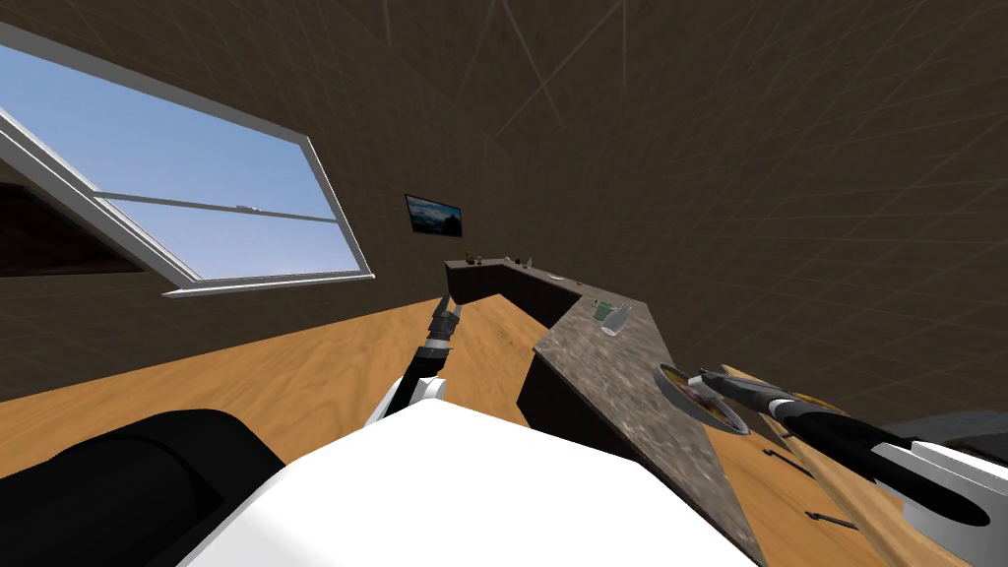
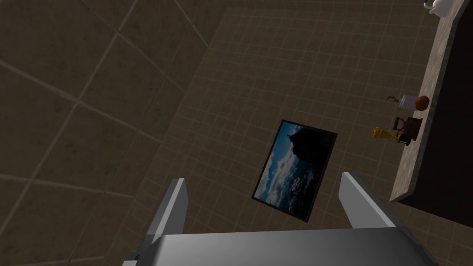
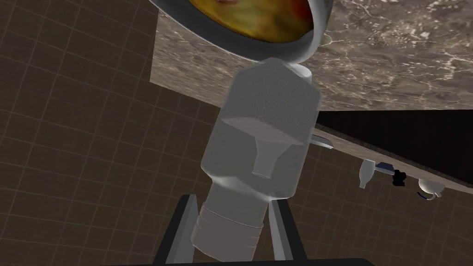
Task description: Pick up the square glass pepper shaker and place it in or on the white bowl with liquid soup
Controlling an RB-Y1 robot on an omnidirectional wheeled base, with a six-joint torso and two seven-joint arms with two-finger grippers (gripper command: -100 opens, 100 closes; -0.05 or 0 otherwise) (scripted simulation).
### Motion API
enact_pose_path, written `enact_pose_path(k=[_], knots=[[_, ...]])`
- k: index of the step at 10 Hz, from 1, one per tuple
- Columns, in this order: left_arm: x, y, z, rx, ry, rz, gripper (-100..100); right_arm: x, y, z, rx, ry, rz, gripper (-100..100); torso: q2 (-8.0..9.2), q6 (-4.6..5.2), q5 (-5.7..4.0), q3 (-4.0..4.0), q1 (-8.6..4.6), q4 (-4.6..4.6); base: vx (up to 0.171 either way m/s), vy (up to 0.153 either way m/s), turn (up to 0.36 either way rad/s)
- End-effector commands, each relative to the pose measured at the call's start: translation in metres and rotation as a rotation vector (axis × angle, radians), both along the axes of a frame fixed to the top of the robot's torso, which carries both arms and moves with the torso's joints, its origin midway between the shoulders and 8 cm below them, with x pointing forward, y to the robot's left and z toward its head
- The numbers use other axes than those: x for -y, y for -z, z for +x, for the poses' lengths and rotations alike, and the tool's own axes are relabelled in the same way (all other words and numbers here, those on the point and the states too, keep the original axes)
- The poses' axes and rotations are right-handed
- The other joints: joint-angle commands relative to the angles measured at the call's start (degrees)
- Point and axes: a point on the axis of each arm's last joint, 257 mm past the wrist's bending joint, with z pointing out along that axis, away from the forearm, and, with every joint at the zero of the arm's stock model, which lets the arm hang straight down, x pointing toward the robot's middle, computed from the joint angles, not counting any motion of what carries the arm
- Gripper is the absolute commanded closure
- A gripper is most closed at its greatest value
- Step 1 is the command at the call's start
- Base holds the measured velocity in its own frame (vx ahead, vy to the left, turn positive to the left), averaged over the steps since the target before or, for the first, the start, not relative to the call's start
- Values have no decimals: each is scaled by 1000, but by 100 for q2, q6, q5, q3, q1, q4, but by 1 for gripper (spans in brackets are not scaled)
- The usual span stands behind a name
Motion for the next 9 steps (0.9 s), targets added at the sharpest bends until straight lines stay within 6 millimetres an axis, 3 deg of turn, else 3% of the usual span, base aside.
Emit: enact_pose_path(k=[1,2,3,7,8,9], knots=[[0,0,0,0,0,0,0,7,-11,0,6,6,-21,100,0,0,0,0,0,0,28,-122,121],[0,0,0,0,0,0,0,4,-9,2,7,3,-15,100,3,18,-4,0,7,-3,14,-46,13],[0,0,0,0,0,0,0,5,-11,2,10,3,-18,-100,10,20,-5,3,28,-4,4,-10,2],[0,0,0,0,0,0,0,5,-11,2,10,3,-18,-100,20,21,2,9,52,-1,0,0,0],[0,0,0,0,0,0,0,5,-11,2,10,3,-18,0,21,21,2,10,52,-1,0,0,0],[0,0,0,0,0,0,0,2,-23,10,16,-6,-24,-100,21,21,2,10,52,-1,-3,3,-76]])
